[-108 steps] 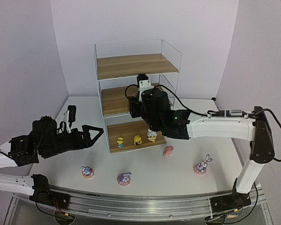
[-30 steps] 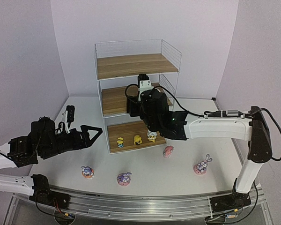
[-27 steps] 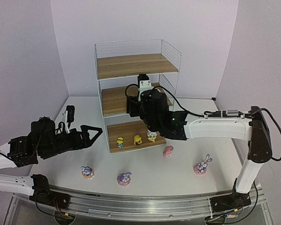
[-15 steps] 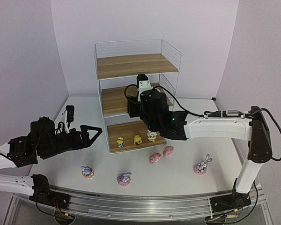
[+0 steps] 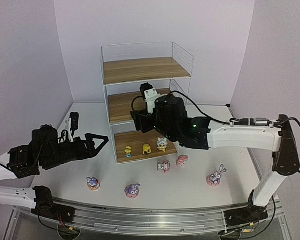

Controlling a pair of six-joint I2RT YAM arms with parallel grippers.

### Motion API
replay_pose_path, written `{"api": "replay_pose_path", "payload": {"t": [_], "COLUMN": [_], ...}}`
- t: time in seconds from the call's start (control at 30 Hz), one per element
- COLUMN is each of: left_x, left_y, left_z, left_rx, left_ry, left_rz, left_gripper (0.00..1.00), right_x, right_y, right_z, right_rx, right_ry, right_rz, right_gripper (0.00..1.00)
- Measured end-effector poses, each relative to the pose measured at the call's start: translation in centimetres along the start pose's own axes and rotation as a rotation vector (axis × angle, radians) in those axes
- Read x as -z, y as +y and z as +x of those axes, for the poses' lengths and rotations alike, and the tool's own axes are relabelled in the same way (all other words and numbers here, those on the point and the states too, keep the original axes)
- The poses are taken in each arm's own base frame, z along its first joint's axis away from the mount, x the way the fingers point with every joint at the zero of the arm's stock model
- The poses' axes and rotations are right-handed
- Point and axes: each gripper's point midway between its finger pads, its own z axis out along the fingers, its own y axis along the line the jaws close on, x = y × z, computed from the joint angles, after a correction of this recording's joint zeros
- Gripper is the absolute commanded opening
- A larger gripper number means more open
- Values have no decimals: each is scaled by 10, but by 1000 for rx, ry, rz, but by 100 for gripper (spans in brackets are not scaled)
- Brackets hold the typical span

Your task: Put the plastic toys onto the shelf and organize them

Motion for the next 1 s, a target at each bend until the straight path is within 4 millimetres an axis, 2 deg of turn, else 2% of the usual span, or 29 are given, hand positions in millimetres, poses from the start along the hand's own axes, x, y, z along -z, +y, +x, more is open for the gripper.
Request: {"api": "replay_pose_path", "payload": {"t": [0.2,0.27,0.4,0.47,0.63,0.77,0.83,0.9,1.0], "left_x": [1,2,3,2,-1,-6,-9,-12,-14], "left_y": [-2,-3,-4,-3,3,6,6,6,4], "left_z": [0,0,2,4,13,19,23,25,27], "left_rx": [-5,-5,-10,-12,-7,0,3,4,14], "left_ry": [4,5,12,21,42,60,71,81,87], "left_rz": [13,18,27,28,16,9,12,12,20], "left_gripper": [100,100,100,100,100,100,100,100,100], "right_x": [52,72,100,104,107,92,84,75,70], "right_y": [2,3,-1,-8,-39,-52,-57,-61,-71], "right_z": [-11,-4,44,82,171,224,248,263,269], "right_rx": [-32,-50,-79,-115,-256,-382,-420,-469,-559], "right_ry": [23,48,182,280,495,591,630,642,609], "right_rz": [-157,-228,-303,-275,-72,115,195,267,364], "right_gripper": [88,89,89,89,87,85,85,85,87]}}
